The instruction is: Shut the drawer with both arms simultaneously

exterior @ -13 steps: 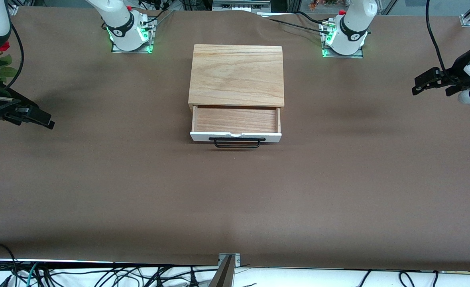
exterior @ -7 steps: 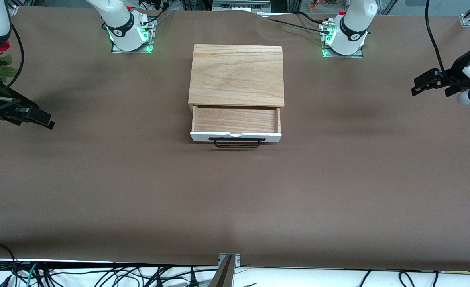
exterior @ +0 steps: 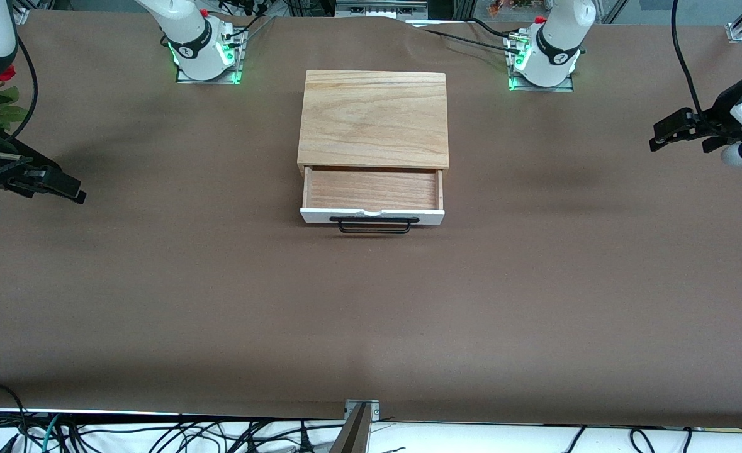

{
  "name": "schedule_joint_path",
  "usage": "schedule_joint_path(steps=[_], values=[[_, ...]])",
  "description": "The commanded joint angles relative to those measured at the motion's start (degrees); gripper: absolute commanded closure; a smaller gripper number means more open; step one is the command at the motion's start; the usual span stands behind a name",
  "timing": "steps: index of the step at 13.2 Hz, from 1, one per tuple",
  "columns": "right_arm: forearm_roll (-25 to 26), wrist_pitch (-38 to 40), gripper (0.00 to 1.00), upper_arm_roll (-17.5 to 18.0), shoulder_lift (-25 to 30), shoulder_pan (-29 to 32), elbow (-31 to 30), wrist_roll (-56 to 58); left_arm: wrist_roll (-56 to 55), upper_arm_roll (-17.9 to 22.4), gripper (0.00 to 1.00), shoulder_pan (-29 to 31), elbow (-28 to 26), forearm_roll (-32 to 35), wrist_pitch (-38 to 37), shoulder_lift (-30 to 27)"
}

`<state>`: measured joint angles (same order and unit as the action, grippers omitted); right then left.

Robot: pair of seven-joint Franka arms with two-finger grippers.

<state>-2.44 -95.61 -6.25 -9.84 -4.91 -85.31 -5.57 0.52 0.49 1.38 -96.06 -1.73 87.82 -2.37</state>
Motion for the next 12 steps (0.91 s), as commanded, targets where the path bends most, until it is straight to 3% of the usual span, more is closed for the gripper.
schedule_joint_path(steps=[1,8,12], values=[[0.51,0.69,0.0,0.54,-0.09,0.6,0.76,0.82,1.06,-0.4,0.0,0.38,0.26,0.59,0.07,0.0],[0.07,0.07,0.0,0.8,-1.49,0.25,0.76,0.21,1.06,-0.4,0.0,0.38,0.17,0.5,0.07,0.0],[-1.16,-4.74,0.0,1.07,-4.56,-4.13,0.76,-0.67,0.89,-0.49,0.0,0.38,0.26,-0.46,0.33,1.48]])
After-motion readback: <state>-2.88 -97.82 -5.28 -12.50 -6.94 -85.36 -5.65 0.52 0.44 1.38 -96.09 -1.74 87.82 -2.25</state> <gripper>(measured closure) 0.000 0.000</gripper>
